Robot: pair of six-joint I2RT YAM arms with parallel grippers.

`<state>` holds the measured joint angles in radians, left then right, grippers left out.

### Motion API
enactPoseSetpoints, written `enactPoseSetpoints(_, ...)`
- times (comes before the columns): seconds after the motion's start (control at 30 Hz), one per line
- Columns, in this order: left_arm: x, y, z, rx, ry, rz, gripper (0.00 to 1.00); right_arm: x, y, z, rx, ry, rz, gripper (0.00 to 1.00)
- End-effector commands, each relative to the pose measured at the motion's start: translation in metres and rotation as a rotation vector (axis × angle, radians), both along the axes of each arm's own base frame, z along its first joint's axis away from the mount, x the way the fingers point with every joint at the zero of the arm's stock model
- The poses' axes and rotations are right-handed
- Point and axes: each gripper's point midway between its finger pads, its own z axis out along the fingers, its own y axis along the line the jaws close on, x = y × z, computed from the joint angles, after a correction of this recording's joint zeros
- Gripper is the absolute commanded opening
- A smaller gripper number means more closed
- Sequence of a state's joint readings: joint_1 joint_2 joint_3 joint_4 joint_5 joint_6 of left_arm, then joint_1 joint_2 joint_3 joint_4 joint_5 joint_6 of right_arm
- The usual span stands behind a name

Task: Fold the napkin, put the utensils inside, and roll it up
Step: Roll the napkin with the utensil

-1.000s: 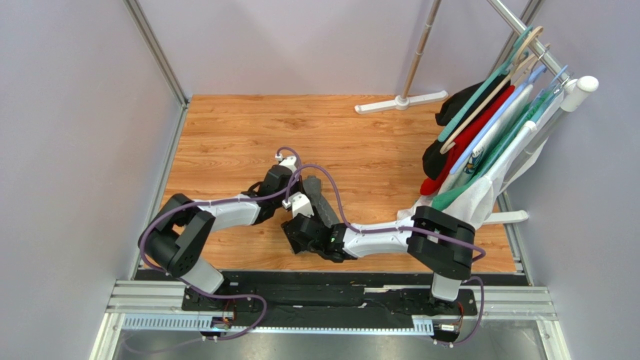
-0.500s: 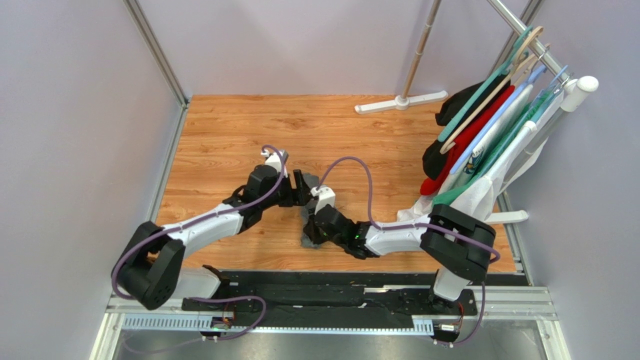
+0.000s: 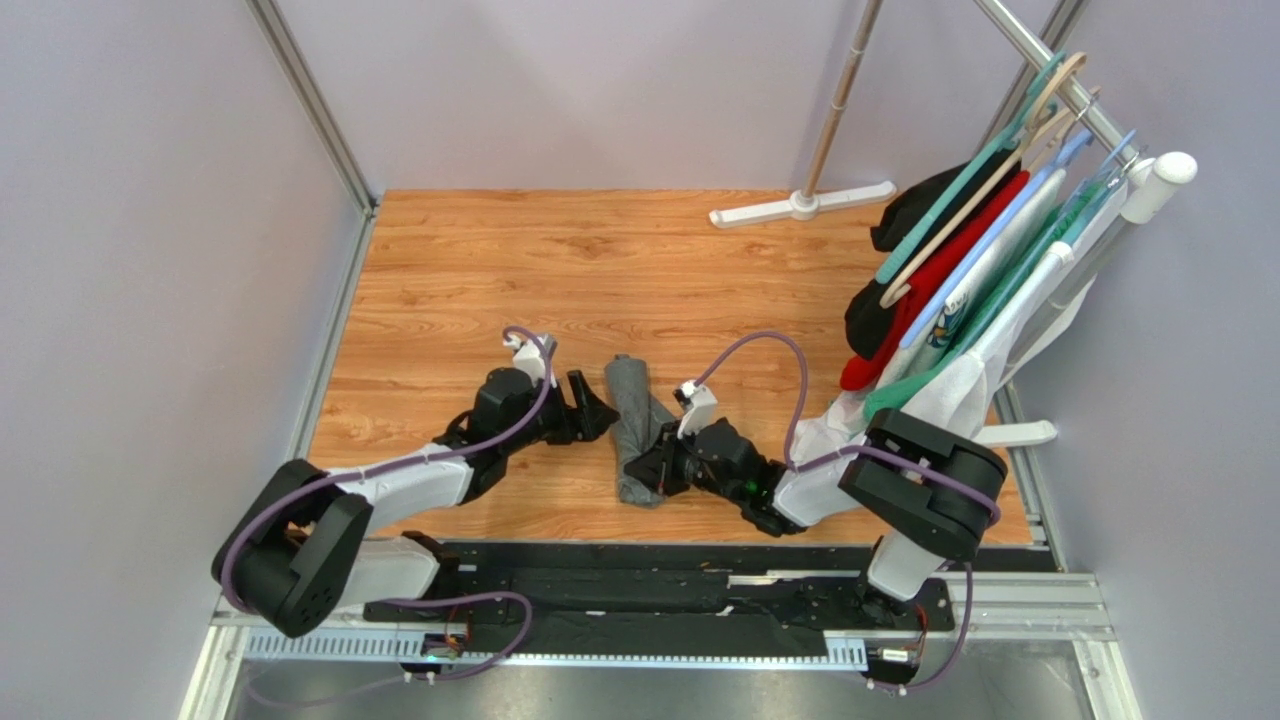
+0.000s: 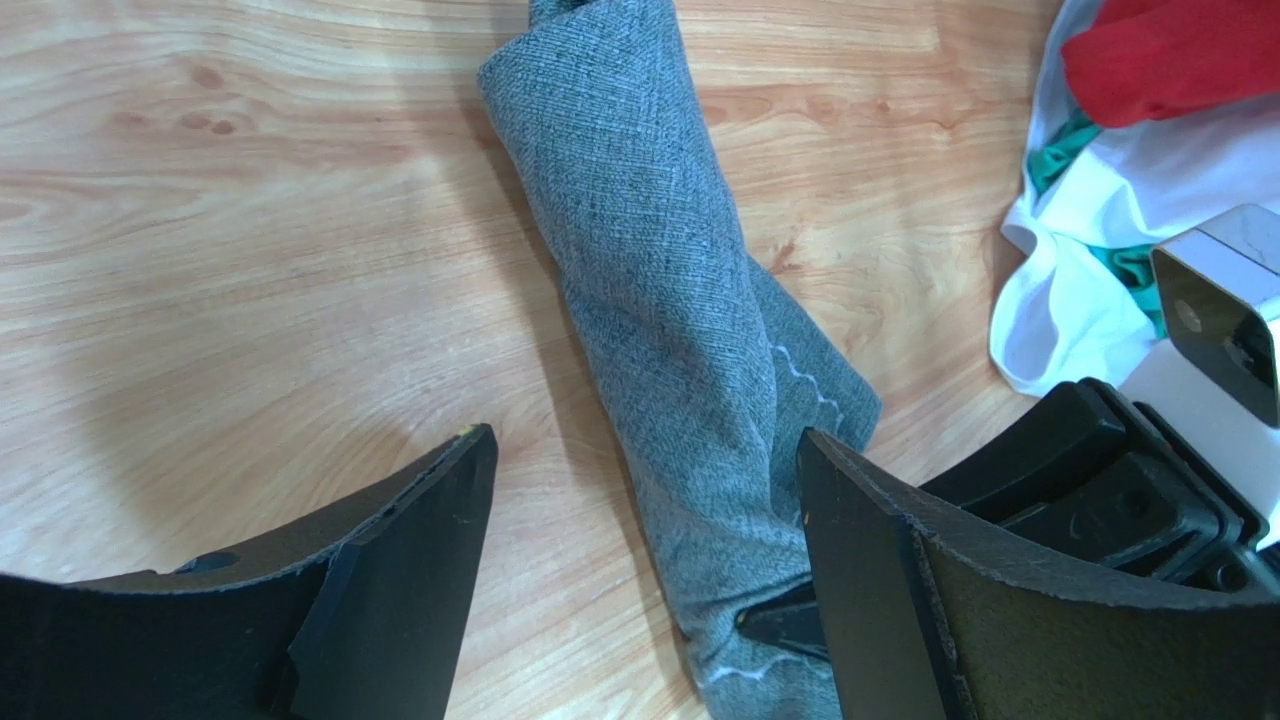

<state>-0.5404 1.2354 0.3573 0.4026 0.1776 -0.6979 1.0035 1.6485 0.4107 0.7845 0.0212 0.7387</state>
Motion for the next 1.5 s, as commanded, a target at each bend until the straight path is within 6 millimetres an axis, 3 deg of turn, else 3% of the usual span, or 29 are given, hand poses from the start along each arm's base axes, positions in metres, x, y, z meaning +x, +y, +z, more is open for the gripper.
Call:
enactPoseSetpoints(0.0, 0.01, -0.022, 0.032, -0.158, -0.122, -0.057, 0.81, -0.009, -0.003, 0.001, 0.091, 0.045, 0.032, 0.0)
enactPoseSetpoints(0.27, 0.015, -0.033, 0.022, -0.193, -0.128, -0.094, 0.77, -0.007, -0.004, -0.001, 0.133, 0.064, 0.053, 0.0)
enactPoseSetpoints(0.4, 0.013, -0.04, -0.003, -0.228, -0.065, -0.103, 0.76, -0.007, -0.005, 0.001, 0.164, 0.071, 0.077, 0.0)
enactPoseSetpoints(0.43, 0.015, -0.043, 0.004, -0.255, -0.095, -0.109, 0.75, -0.006, -0.006, 0.001, 0.161, 0.069, 0.075, 0.0)
enactPoseSetpoints(0.87, 0.022, -0.039, -0.012, -0.192, -0.069, -0.086, 0.7, -0.004, 0.01, 0.003, 0.156, 0.053, 0.226, 0.0)
enactPoseSetpoints(1.07, 0.027, -0.03, -0.013, -0.105, -0.073, -0.061, 0.45, -0.002, 0.02, 0.0, 0.136, 0.045, 0.299, 0.0)
enactPoseSetpoints(1.17, 0.028, -0.029, -0.013, -0.078, -0.075, -0.07, 0.24, 0.003, 0.018, -0.006, 0.105, 0.054, 0.292, 0.0)
enactPoseSetpoints(1.2, 0.029, -0.028, -0.012, -0.067, -0.079, -0.069, 0.09, 0.006, 0.017, -0.005, 0.099, 0.042, 0.288, 0.0)
enactPoseSetpoints(1.27, 0.032, -0.025, -0.016, -0.013, -0.059, -0.064, 0.01, 0.01, 0.016, -0.006, 0.075, 0.047, 0.275, 0.0)
enactPoseSetpoints(1.37, 0.034, -0.02, -0.016, 0.069, -0.047, -0.061, 0.0, 0.013, 0.015, -0.002, 0.035, 0.037, 0.274, 0.14)
enactPoseSetpoints(1.4, 0.035, -0.019, -0.011, 0.087, -0.059, -0.058, 0.0, 0.016, 0.014, 0.0, 0.025, 0.022, 0.269, 0.26)
enactPoseSetpoints(1.43, 0.031, -0.014, -0.018, 0.13, -0.028, -0.058, 0.0, 0.015, 0.012, 0.002, 0.008, 0.025, 0.267, 0.31)
enactPoseSetpoints(1.47, 0.035, -0.016, -0.013, 0.155, -0.046, -0.057, 0.0, 0.018, 0.012, 0.004, -0.001, 0.02, 0.262, 0.35)
